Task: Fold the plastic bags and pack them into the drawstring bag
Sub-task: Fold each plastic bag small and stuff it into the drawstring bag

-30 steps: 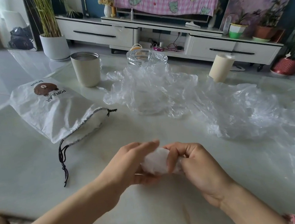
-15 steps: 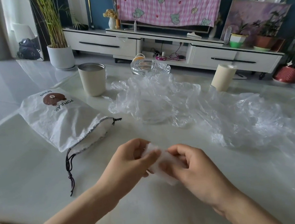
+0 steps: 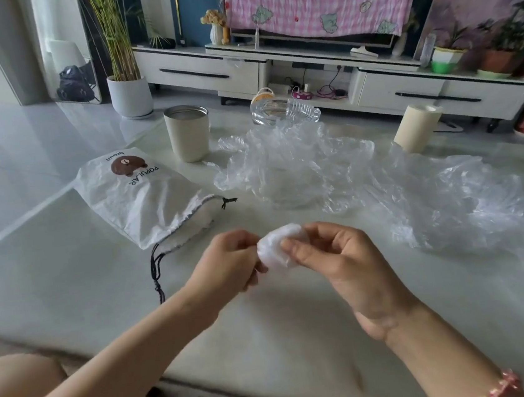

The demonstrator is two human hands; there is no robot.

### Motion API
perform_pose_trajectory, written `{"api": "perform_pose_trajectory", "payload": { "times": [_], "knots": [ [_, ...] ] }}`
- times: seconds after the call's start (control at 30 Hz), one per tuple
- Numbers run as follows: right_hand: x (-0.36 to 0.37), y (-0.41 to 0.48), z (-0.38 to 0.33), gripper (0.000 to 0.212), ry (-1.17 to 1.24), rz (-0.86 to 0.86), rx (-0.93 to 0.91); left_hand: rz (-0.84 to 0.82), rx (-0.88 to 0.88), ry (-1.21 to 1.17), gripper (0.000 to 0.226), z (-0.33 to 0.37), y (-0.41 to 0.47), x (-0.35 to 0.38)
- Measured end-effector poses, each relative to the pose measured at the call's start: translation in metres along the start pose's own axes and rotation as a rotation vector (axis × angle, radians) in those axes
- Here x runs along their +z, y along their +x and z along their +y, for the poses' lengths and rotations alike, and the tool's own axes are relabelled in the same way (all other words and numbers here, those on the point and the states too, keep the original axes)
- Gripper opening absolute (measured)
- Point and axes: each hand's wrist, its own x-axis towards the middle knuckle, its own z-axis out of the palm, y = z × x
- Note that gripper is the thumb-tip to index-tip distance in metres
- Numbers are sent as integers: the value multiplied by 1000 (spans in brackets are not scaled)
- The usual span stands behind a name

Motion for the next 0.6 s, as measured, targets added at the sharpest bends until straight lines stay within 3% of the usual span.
{"api": "perform_pose_trajectory", "payload": {
  "times": [0.07, 0.1, 0.13, 0.2, 0.3, 0.4, 0.6],
  "knots": [
    [1, 5, 3, 7, -35, 62, -22, 391, 390, 343, 11, -5, 10, -17],
    [1, 7, 6, 9, -60, 77, -22, 500, 519, 512, 12, -9, 14, -28],
    [2, 9, 7, 13, -87, 75, -23, 537, 560, 671, 30, -14, 19, -38],
    [4, 12, 10, 20, -121, 59, -7, 499, 456, 825, 58, -21, 28, -56],
    [6, 15, 14, 12, -195, 78, -34, 427, 256, 917, 64, -32, 37, -69],
    [5, 17, 17, 4, -267, 136, -90, 439, 276, 970, 55, -36, 44, -77],
    [14, 20, 20, 31, -184, 153, -168, 407, 431, 737, 53, -32, 31, -60]
  ]
}}
